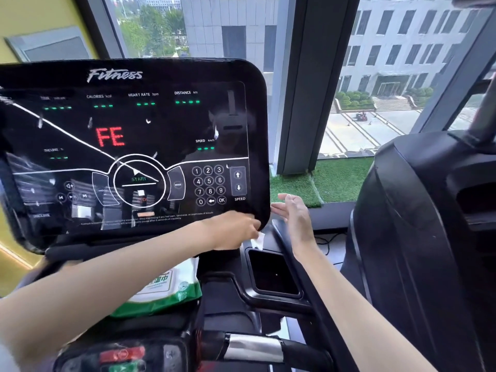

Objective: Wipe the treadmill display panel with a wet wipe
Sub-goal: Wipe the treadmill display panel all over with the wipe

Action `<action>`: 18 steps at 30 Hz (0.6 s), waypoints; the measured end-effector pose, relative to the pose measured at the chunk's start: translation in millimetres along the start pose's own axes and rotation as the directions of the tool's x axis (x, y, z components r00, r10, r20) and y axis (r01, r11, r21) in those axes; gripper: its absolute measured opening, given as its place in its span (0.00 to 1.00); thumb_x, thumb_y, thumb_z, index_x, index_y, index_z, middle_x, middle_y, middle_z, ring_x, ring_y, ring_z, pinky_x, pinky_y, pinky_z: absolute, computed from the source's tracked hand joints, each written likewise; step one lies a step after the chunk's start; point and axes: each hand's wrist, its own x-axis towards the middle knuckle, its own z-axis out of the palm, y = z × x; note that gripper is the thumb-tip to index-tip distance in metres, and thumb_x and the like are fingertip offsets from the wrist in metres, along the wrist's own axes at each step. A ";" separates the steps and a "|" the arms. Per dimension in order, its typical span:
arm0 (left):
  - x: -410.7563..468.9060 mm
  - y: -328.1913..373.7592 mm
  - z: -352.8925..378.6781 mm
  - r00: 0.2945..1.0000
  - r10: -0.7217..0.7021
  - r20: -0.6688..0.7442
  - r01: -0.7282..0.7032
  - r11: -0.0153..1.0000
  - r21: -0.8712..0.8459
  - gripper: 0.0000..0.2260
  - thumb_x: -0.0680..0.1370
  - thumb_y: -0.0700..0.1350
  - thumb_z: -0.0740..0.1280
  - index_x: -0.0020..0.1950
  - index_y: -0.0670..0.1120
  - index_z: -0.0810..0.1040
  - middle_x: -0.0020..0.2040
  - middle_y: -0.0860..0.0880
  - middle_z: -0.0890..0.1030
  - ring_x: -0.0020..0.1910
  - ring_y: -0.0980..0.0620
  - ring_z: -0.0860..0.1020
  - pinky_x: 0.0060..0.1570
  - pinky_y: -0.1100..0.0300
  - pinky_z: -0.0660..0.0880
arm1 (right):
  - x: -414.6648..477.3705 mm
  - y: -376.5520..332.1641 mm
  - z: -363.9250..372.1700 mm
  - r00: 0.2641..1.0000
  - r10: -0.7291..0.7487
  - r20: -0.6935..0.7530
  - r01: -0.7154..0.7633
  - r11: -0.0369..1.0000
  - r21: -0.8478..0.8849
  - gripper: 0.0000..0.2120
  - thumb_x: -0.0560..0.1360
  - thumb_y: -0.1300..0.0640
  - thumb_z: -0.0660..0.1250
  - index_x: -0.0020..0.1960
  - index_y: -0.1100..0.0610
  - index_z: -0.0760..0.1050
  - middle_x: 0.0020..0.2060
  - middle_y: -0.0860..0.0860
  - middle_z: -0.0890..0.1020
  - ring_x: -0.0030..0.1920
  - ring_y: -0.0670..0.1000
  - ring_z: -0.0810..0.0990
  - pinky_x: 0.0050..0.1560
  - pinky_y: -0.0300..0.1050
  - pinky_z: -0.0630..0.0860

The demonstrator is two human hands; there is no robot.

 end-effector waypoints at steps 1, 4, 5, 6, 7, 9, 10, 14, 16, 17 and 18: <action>-1.2 -3.0 -0.4 0.999 -0.025 0.022 0.026 1.000 -0.016 0.16 0.72 0.33 0.60 0.56 0.46 0.78 0.48 0.48 0.75 0.51 0.46 0.73 0.36 0.55 0.67 | -1.2 -0.4 0.4 1.000 -0.003 -0.001 0.003 1.000 -0.012 0.12 0.81 0.55 0.54 0.56 0.59 0.73 0.51 0.60 0.80 0.52 0.52 0.81 0.57 0.45 0.74; -5.3 -16.8 -5.3 0.989 -0.143 0.032 0.146 0.982 -0.119 0.20 0.70 0.33 0.59 0.57 0.47 0.79 0.51 0.47 0.77 0.52 0.44 0.76 0.43 0.53 0.73 | -8.0 0.1 3.6 1.000 -0.029 -0.004 0.029 0.998 -0.052 0.10 0.80 0.54 0.55 0.55 0.55 0.73 0.52 0.56 0.80 0.53 0.50 0.80 0.58 0.45 0.73; -8.9 -18.6 -4.9 0.988 -0.153 0.024 0.155 0.981 -0.117 0.20 0.70 0.32 0.59 0.58 0.47 0.79 0.52 0.47 0.77 0.53 0.44 0.76 0.44 0.53 0.73 | -9.8 1.8 4.1 0.999 -0.036 0.002 0.036 0.997 -0.068 0.08 0.80 0.54 0.56 0.54 0.53 0.73 0.52 0.55 0.80 0.54 0.49 0.80 0.59 0.45 0.73; -13.3 -18.1 -3.6 0.989 -0.149 0.009 0.150 0.985 -0.086 0.20 0.71 0.32 0.59 0.58 0.46 0.78 0.52 0.47 0.76 0.54 0.45 0.76 0.46 0.53 0.73 | -11.1 3.7 4.1 0.999 -0.040 0.008 0.041 0.996 -0.082 0.07 0.80 0.54 0.56 0.53 0.51 0.73 0.52 0.53 0.80 0.55 0.48 0.79 0.59 0.45 0.72; -16.5 -15.3 -0.9 0.990 -0.138 -0.010 0.138 0.990 -0.030 0.18 0.72 0.32 0.59 0.57 0.45 0.78 0.53 0.47 0.76 0.55 0.45 0.75 0.47 0.52 0.73 | -12.1 5.7 4.0 0.999 -0.045 0.009 0.045 0.995 -0.087 0.07 0.80 0.53 0.57 0.52 0.50 0.73 0.51 0.52 0.80 0.55 0.47 0.79 0.59 0.45 0.72; -16.5 -2.5 2.4 0.992 -0.100 -0.076 0.103 0.994 0.042 0.13 0.74 0.33 0.59 0.54 0.43 0.77 0.53 0.47 0.74 0.54 0.46 0.73 0.45 0.54 0.73 | -12.6 7.8 3.8 0.998 -0.061 -0.017 0.059 0.992 -0.110 0.07 0.79 0.53 0.57 0.52 0.49 0.73 0.50 0.51 0.81 0.54 0.47 0.80 0.59 0.47 0.73; -12.8 5.3 1.0 0.990 -0.078 -0.118 0.086 0.995 0.060 0.11 0.75 0.33 0.60 0.52 0.42 0.77 0.52 0.46 0.74 0.53 0.47 0.73 0.41 0.56 0.73 | -13.3 7.5 4.6 0.997 -0.070 -0.041 0.063 0.988 -0.141 0.07 0.79 0.53 0.57 0.52 0.49 0.74 0.48 0.50 0.81 0.52 0.48 0.80 0.57 0.48 0.74; 2.7 17.3 3.7 0.938 -0.032 -0.345 0.056 0.997 0.060 0.08 0.67 0.33 0.69 0.44 0.42 0.77 0.42 0.47 0.76 0.42 0.48 0.76 0.25 0.60 0.69 | -21.3 8.6 15.4 0.951 -0.283 -0.125 0.208 0.885 -0.417 0.08 0.78 0.61 0.58 0.53 0.58 0.75 0.47 0.53 0.80 0.48 0.52 0.77 0.47 0.42 0.71; -5.4 6.7 13.9 0.934 -0.120 -0.337 0.119 0.993 -0.025 0.12 0.69 0.33 0.66 0.50 0.43 0.78 0.46 0.47 0.76 0.47 0.48 0.75 0.34 0.57 0.75 | -27.1 11.2 24.2 0.885 -0.460 -0.072 0.349 0.759 -0.550 0.09 0.76 0.66 0.59 0.52 0.60 0.75 0.47 0.53 0.78 0.48 0.52 0.76 0.48 0.42 0.72; -15.1 -0.8 18.5 0.931 -0.141 -0.337 0.126 0.990 -0.068 0.14 0.69 0.32 0.64 0.53 0.43 0.78 0.48 0.47 0.76 0.49 0.47 0.75 0.39 0.55 0.76 | -29.9 13.6 29.2 0.860 -0.510 -0.018 0.406 0.707 -0.579 0.10 0.74 0.69 0.59 0.52 0.61 0.75 0.47 0.52 0.78 0.47 0.50 0.76 0.48 0.38 0.71; -25.6 -8.7 22.0 0.916 -0.159 -0.368 0.122 0.985 -0.121 0.16 0.67 0.31 0.64 0.53 0.43 0.79 0.48 0.46 0.77 0.49 0.46 0.76 0.41 0.53 0.77 | -32.8 15.5 34.5 0.848 -0.529 0.033 0.447 0.679 -0.583 0.12 0.73 0.71 0.59 0.52 0.61 0.75 0.47 0.52 0.78 0.46 0.49 0.75 0.48 0.31 0.69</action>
